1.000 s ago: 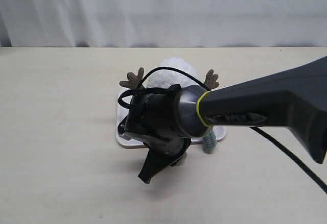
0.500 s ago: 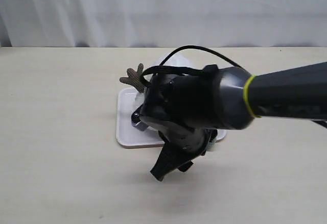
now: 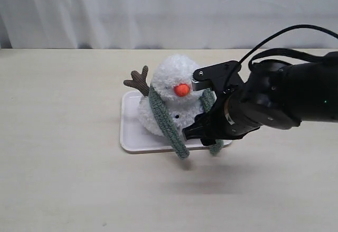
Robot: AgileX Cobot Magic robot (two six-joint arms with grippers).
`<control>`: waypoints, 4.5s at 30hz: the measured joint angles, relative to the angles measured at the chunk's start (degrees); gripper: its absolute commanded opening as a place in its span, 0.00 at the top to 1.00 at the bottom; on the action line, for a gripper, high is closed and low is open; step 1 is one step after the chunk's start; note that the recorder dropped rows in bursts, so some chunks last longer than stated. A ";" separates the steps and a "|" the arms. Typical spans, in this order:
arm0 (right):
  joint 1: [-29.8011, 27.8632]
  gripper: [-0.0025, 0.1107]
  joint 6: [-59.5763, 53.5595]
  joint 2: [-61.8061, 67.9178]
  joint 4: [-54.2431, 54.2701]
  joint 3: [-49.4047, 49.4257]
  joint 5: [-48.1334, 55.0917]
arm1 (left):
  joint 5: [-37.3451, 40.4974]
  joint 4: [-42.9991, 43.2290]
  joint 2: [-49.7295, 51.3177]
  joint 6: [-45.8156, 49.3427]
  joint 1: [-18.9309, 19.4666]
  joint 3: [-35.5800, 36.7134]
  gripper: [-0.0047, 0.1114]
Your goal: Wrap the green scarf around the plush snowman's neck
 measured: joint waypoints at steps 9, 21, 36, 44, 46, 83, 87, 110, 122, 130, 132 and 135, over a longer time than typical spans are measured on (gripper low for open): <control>-2.74 0.42 -7.65 3.42 4.03 0.22 -7.80 | 0.00 0.00 0.00 0.00 0.00 0.00 0.96; -7.43 0.45 -6.45 8.05 -0.41 0.22 -12.11 | 0.00 0.00 0.00 0.00 0.00 0.00 0.96; -7.43 0.89 -6.79 11.56 -0.46 0.22 -14.87 | 0.00 0.00 0.00 0.00 0.00 0.00 0.96; -7.43 0.94 -7.00 11.56 1.52 0.22 -15.00 | 0.00 0.00 0.00 0.00 0.00 0.00 0.96; -7.43 0.94 -7.81 11.56 2.79 0.22 -15.00 | 0.00 0.00 0.00 0.00 0.00 0.00 0.96; -4.31 0.94 -43.53 7.73 42.67 0.22 -11.23 | 0.00 0.00 0.00 0.00 0.00 0.00 0.96; -4.31 0.94 -49.00 7.73 49.88 0.01 -11.71 | 0.00 0.00 0.00 0.00 0.00 0.00 0.96; -4.31 0.39 -54.59 10.24 56.11 -0.11 -12.03 | 0.00 0.00 0.00 0.00 0.00 0.00 0.96; -4.31 0.42 -54.82 3.95 56.11 -0.11 1.49 | 0.00 0.00 0.00 0.00 0.00 0.00 0.96; -4.31 0.62 -54.82 -3.60 56.11 -0.11 8.56 | 0.11 0.00 0.00 0.00 0.00 0.00 0.96; -4.31 0.62 -54.82 -5.76 56.26 0.06 9.22 | 0.11 0.00 0.00 0.00 0.00 0.00 0.96; -4.31 0.61 -54.82 -8.86 57.12 1.57 9.53 | 0.11 0.00 0.00 0.00 0.00 0.00 0.96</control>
